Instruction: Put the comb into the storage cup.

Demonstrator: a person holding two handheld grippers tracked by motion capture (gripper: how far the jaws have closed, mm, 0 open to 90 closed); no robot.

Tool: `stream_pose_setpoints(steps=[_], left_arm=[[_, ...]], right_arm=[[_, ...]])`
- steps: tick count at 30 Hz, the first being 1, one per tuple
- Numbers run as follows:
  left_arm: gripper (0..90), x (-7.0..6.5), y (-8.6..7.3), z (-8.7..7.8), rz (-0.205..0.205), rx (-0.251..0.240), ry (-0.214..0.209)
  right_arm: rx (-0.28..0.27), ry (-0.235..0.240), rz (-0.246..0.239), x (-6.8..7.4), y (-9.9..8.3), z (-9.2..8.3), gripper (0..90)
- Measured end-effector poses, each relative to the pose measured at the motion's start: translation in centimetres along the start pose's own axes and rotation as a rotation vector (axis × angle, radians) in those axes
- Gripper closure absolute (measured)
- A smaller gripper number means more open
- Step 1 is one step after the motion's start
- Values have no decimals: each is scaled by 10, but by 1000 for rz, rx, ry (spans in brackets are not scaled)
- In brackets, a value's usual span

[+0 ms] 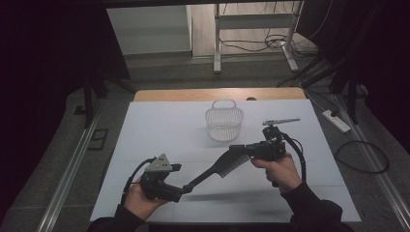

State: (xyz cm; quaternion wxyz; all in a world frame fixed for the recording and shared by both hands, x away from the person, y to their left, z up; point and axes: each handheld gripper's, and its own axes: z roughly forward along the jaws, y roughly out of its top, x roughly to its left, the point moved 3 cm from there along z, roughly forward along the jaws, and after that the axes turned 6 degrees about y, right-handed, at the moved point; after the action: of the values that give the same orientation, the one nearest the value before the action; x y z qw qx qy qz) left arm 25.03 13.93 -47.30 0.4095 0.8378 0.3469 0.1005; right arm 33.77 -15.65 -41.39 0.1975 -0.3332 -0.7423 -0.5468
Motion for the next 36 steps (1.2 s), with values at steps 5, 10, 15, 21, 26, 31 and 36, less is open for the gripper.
stream_pose_setpoints(steps=[5,10,15,21,26,31,36], left_arm=[[69,7,-4,-10,-32,-14,24],[13,16,-9,-16,-60,-24,18],[15,19,-16,-22,-46,-27,61],[0,24,-25,-30,-66,-52,61],[0,27,-32,-38,-88,-45,80],[0,27,-38,-45,-95,-57,92],[0,28,-42,-51,-111,-70,104]], right_arm=[[-3,-23,-20,0,0,-3,840],[-18,-33,-13,-1,1,-6,840],[-31,-45,-11,-2,3,-10,840],[-47,-59,-15,-4,4,-13,840],[-66,-76,-15,-5,7,-16,840],[-82,-99,-20,-8,9,-20,840],[-94,-112,-19,-10,11,-23,840]])
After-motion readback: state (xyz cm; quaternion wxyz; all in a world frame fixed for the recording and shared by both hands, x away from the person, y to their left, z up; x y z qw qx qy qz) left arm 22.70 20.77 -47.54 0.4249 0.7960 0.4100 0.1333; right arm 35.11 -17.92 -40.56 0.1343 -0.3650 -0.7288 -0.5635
